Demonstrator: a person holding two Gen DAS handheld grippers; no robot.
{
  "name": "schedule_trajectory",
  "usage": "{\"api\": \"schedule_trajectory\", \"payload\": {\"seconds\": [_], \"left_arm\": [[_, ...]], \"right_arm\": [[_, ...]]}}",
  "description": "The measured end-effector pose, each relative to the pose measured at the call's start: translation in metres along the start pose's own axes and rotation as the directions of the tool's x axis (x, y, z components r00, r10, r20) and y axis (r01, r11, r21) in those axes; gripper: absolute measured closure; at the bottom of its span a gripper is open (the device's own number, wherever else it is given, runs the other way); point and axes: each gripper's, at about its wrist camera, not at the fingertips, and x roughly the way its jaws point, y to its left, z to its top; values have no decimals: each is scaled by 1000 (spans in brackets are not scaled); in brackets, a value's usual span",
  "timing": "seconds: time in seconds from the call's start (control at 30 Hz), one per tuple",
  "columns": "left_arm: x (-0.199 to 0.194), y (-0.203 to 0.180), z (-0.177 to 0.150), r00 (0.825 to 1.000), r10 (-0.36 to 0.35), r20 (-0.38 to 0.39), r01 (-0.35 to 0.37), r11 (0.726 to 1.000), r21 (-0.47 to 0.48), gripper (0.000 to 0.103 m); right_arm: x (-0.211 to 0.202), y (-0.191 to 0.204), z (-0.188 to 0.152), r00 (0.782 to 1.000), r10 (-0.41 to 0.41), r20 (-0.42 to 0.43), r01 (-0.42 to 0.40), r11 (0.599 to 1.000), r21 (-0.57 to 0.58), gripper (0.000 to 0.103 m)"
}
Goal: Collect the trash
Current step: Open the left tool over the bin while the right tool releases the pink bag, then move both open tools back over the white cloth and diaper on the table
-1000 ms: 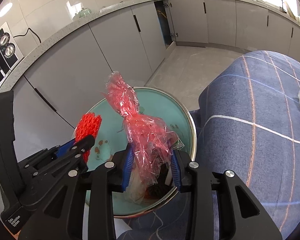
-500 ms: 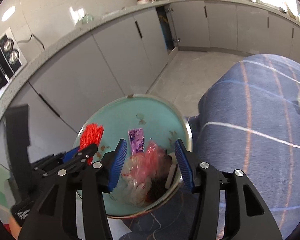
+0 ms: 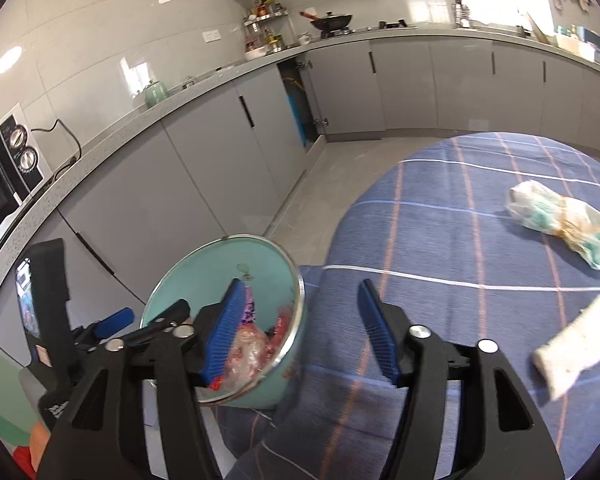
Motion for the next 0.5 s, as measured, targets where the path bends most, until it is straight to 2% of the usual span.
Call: {"api": "schedule_trajectory", "payload": {"seconds": [0.23,0.5], "left_arm": [[-16,-20,-5,1000,6,5,-6,1000,10,10],[-39,-61,-13,998,-46,30,44,995,87,10]], "right_arm": [[-23,-25,-2,999,-27,29,26,999,33,32],[-60,-65,-10,994,-93,66,89,994,60,32]]}}
